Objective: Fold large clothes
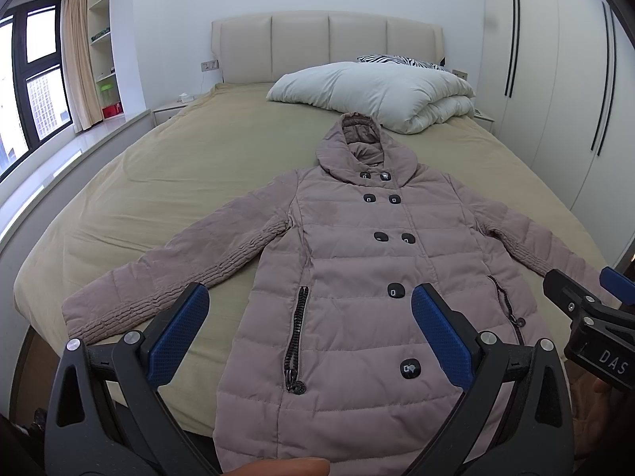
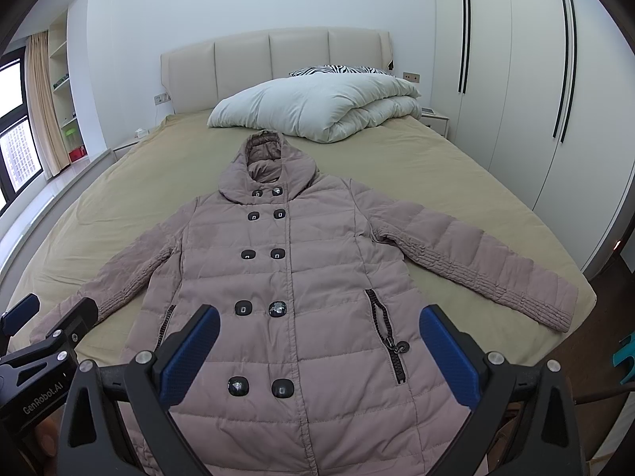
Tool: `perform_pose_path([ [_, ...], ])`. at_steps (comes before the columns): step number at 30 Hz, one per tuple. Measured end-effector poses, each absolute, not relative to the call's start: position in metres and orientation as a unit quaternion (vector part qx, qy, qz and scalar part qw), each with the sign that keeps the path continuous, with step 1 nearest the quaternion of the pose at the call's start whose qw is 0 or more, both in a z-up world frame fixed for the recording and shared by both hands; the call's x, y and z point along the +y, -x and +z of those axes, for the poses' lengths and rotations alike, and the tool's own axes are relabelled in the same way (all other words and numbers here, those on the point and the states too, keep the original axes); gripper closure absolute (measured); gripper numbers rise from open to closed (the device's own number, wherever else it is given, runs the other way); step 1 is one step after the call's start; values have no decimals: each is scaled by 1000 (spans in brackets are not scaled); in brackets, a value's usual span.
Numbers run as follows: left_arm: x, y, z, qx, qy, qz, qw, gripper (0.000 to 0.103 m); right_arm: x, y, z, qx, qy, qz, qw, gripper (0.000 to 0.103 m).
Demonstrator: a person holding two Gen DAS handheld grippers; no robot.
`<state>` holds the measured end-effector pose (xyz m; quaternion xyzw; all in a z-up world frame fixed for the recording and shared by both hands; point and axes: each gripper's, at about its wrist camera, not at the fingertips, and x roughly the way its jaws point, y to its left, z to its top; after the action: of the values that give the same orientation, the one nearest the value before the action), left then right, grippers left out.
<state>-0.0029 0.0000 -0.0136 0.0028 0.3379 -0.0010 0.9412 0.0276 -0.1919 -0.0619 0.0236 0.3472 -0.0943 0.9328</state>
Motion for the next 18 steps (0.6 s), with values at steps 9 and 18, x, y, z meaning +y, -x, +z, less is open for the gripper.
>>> perform_pose_path([
  [9,0,3,-13,339,-2,-1,941,0,-192,-28,-63,348,-23,-95,933,0],
  [18,0,1,-25,343,-2,-2,939,0,-193,-27,-62,349,-25,-95,932,0],
])
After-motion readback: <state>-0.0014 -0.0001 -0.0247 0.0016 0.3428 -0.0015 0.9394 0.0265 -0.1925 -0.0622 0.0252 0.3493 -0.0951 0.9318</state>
